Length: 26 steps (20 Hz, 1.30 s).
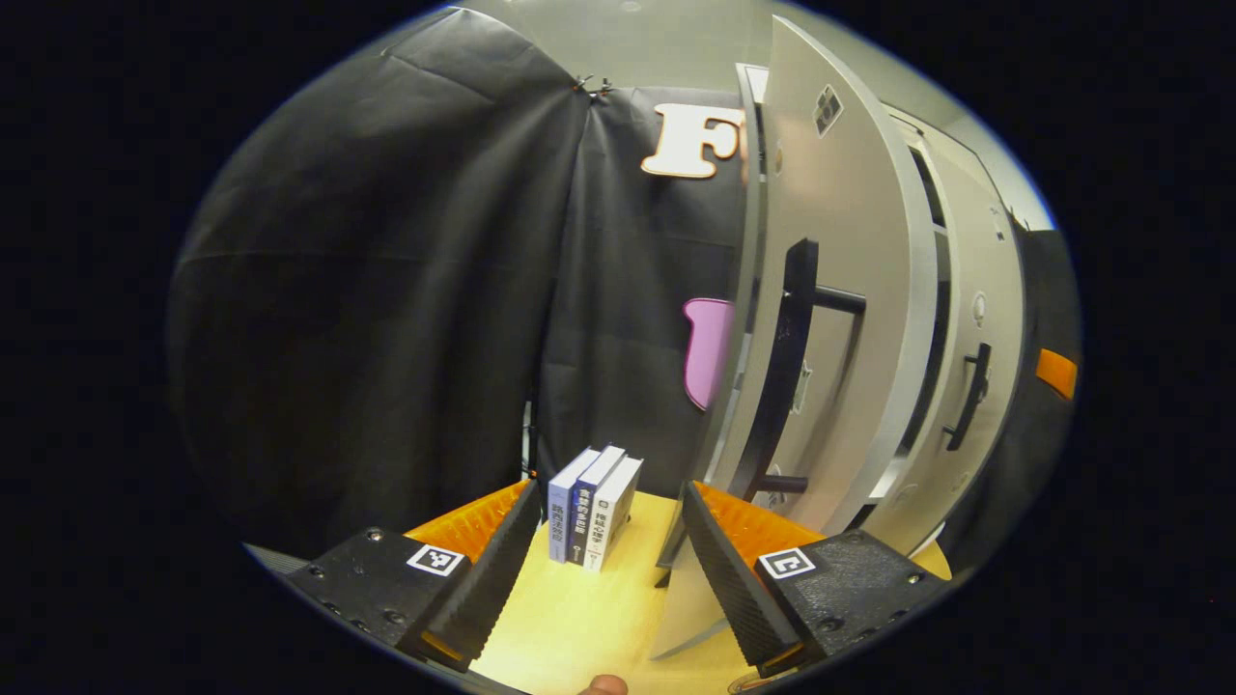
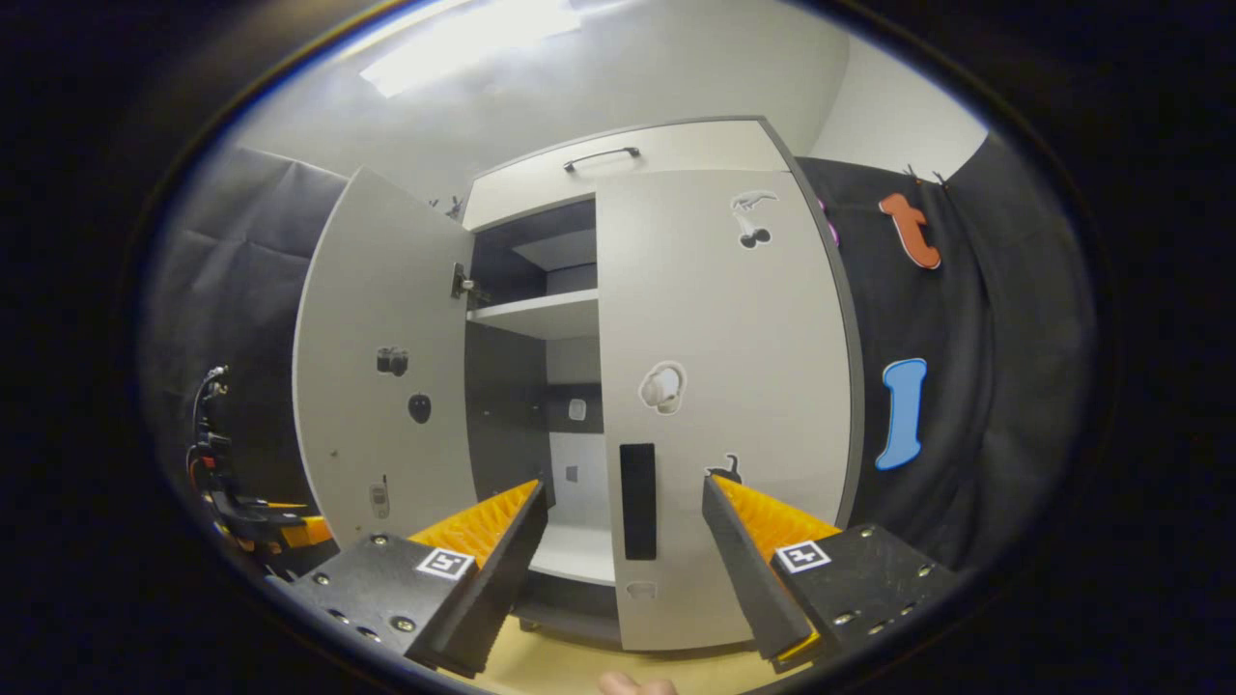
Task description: Grasp the bottle in the cabinet with the left hand and place it on the coaster, then close the right door with the right hand and the left door with the left hand.
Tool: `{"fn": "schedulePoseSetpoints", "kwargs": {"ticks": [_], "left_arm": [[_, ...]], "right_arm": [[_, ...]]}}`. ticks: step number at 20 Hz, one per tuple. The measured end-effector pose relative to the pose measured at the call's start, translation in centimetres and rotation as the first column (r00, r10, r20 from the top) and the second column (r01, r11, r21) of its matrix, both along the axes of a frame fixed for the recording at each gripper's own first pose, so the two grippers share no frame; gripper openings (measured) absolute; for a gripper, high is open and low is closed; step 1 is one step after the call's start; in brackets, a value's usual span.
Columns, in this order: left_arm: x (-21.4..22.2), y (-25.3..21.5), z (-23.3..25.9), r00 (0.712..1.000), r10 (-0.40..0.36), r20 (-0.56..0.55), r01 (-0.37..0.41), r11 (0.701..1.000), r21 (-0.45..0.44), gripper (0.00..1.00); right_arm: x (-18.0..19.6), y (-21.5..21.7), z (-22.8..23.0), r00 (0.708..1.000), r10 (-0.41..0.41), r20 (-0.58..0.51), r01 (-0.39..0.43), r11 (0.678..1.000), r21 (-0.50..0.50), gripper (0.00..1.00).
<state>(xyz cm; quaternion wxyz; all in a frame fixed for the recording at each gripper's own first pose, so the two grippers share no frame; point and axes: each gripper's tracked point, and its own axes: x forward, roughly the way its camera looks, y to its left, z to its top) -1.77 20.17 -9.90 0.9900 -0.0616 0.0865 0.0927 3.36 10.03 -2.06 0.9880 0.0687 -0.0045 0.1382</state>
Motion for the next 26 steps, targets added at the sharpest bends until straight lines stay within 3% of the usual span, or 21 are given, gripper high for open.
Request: {"fn": "schedulePoseSetpoints", "kwargs": {"ticks": [9,10,12,14,15,16,17,19,20,21,26], "left_arm": [[1.4,-8.3,-0.3,0.981,-0.195,0.004,0.195,0.980,-0.044,0.96],[1.6,-9.4,-0.1,0.975,-0.221,0.009,0.221,0.974,-0.049,0.95],[2.3,-11.3,0.3,0.965,-0.261,0.025,0.262,0.964,-0.039,0.95],[3.0,-12.8,0.3,0.957,-0.288,0.030,0.289,0.956,-0.043,0.95],[3.3,-13.4,0.2,0.954,-0.300,0.026,0.301,0.952,-0.048,0.95],[3.4,-13.6,0.1,0.951,-0.307,0.023,0.308,0.950,-0.047,0.95],[3.6,-13.8,0.3,0.950,-0.310,0.025,0.311,0.950,-0.041,0.95],[4.2,-14.4,0.5,0.949,-0.314,0.031,0.315,0.949,-0.032,0.95],[4.3,-14.5,0.6,0.949,-0.314,0.033,0.315,0.949,-0.030,1.00],[4.3,-14.6,0.7,0.949,-0.315,0.034,0.316,0.948,-0.030,0.95],[4.5,-14.7,1.2,0.949,-0.312,0.046,0.313,0.949,-0.021,0.95]], "right_arm": [[-0.5,-1.0,-0.2,1.000,-0.008,-0.010,0.008,1.000,-0.011,0.98],[-0.6,-1.2,-0.2,1.000,-0.012,-0.010,0.012,1.000,-0.013,0.93],[-0.8,-1.7,-0.1,1.000,-0.022,-0.008,0.022,1.000,-0.019,0.98],[-1.0,-2.3,0.0,1.000,-0.031,-0.005,0.031,0.999,-0.020,0.93],[-1.0,-2.4,0.0,0.999,-0.032,-0.005,0.032,0.999,-0.022,0.98],[-1.0,-2.5,-0.1,0.999,-0.035,-0.007,0.035,0.999,-0.027,0.93],[-1.1,-2.7,-0.2,0.999,-0.038,-0.009,0.038,0.999,-0.033,0.98],[-1.1,-2.8,-0.3,0.999,-0.040,-0.013,0.039,0.999,-0.038,0.93],[-1.1,-2.8,-0.4,0.999,-0.038,-0.016,0.037,0.999,-0.039,0.98],[-1.1,-2.7,-0.5,0.999,-0.034,-0.019,0.033,0.999,-0.039,0.98],[-1.8,-2.3,-1.0,0.999,-0.020,-0.025,0.019,0.999,-0.050,0.98]]}}
